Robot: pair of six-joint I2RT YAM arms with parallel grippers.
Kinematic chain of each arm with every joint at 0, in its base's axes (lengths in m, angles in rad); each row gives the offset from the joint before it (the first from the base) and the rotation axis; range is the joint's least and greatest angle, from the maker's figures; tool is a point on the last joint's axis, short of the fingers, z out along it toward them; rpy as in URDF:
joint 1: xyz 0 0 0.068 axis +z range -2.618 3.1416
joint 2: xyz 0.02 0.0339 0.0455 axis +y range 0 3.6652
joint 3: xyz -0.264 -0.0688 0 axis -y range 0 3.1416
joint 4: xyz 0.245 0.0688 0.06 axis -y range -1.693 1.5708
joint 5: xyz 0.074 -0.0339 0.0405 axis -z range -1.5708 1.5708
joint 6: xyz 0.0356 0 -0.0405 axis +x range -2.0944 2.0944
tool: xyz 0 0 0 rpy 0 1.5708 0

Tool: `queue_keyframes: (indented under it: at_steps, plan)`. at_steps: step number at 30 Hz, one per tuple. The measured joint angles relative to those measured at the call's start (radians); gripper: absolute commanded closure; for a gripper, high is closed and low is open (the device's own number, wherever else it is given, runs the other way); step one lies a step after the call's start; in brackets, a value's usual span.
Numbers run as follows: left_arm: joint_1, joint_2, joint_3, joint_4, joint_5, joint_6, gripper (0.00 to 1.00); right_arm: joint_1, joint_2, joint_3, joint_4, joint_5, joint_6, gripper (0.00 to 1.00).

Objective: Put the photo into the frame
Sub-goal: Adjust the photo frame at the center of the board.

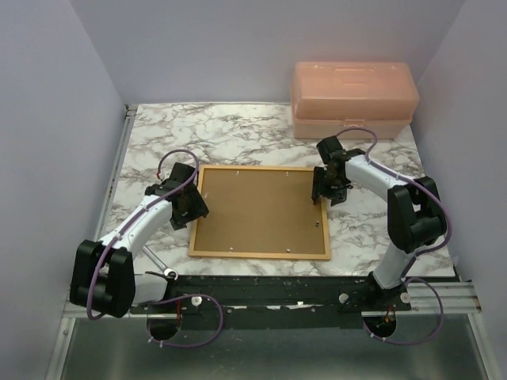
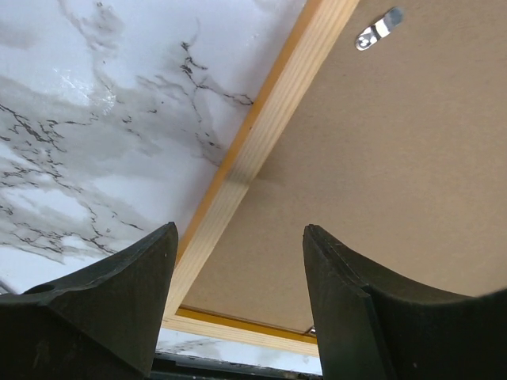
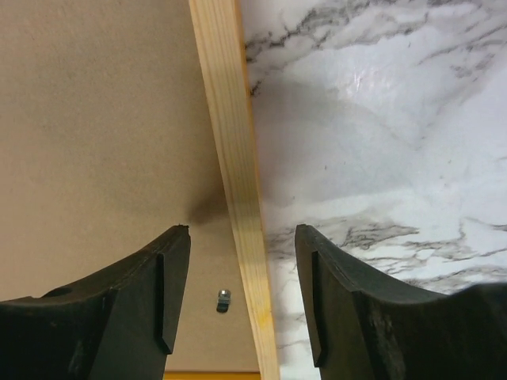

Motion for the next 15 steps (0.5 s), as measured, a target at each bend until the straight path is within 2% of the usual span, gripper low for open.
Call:
queue_keyframes:
  at_steps: [6,15]
  plan:
    - [0.002,0.118,-0.002,0.019,0.045,0.015,0.34,-0.106,-0.073,-0.108,0.036,-0.198,0.0,0.34]
    - [0.006,0.173,-0.02,0.066,0.138,0.035,0.35,-0.132,-0.078,-0.178,0.045,-0.293,-0.014,0.34]
